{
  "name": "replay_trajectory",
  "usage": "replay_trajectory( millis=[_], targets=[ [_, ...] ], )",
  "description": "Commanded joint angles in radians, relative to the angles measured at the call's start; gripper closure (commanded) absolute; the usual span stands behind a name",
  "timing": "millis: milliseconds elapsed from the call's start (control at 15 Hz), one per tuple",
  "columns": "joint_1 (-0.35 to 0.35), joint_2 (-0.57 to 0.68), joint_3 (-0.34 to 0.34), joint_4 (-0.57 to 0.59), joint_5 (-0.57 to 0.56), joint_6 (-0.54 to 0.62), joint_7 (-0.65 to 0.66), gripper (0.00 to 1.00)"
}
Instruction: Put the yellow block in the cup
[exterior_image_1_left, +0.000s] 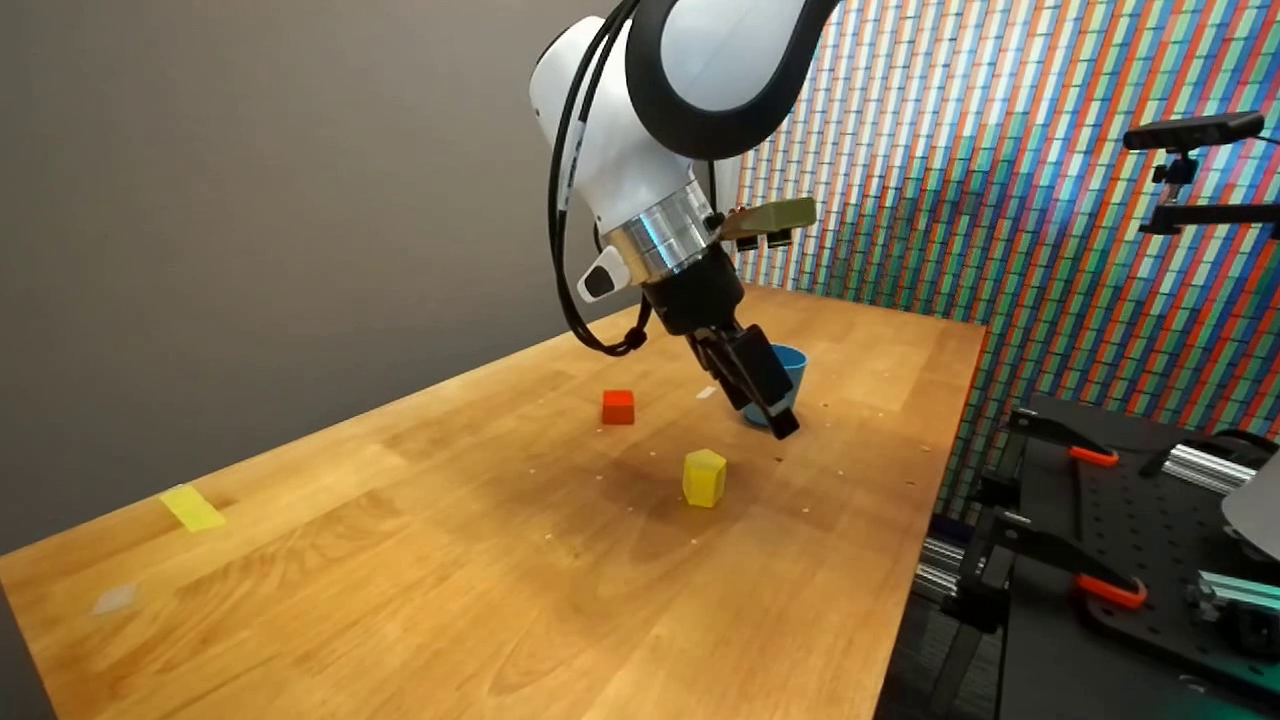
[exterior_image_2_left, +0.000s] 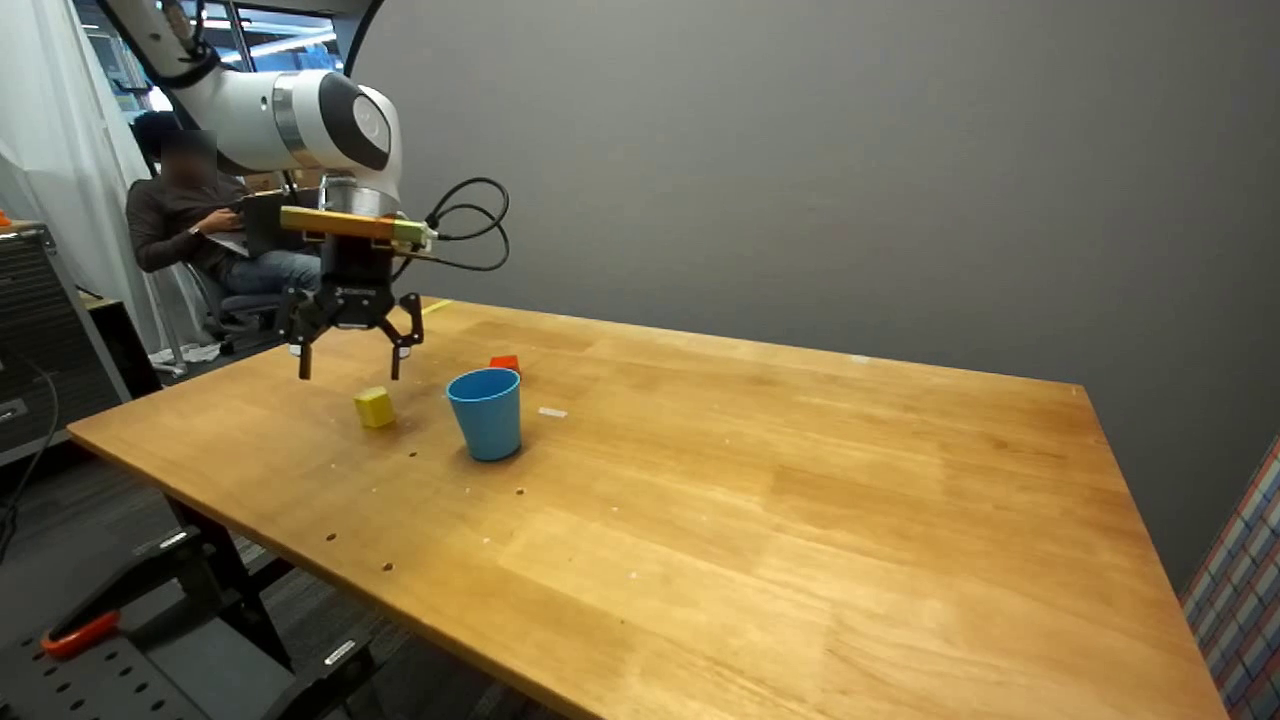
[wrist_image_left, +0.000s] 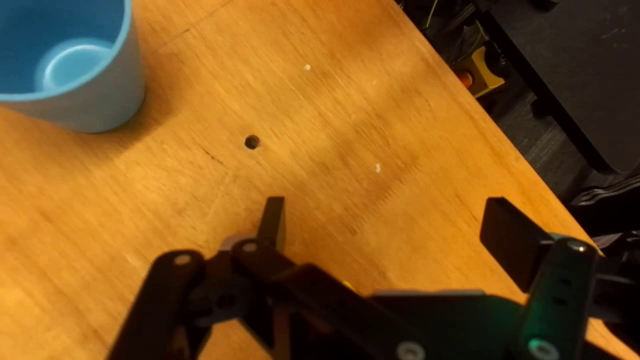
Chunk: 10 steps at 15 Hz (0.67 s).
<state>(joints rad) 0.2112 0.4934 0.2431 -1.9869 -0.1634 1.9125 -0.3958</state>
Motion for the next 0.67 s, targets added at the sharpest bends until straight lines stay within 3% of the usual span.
replay_trajectory(
  millis=[0,333,600],
  targets=[
    [-0.001,-0.001,0.001,0.002,-0.002,-0.002,0.001,0.0],
    [-0.011,0.041,0.025,-0.01,0.037,0.378,-0.011,0.0],
    [-0.034,0.077,0.042,-0.021,0.073,0.469,-0.034,0.0]
  ],
)
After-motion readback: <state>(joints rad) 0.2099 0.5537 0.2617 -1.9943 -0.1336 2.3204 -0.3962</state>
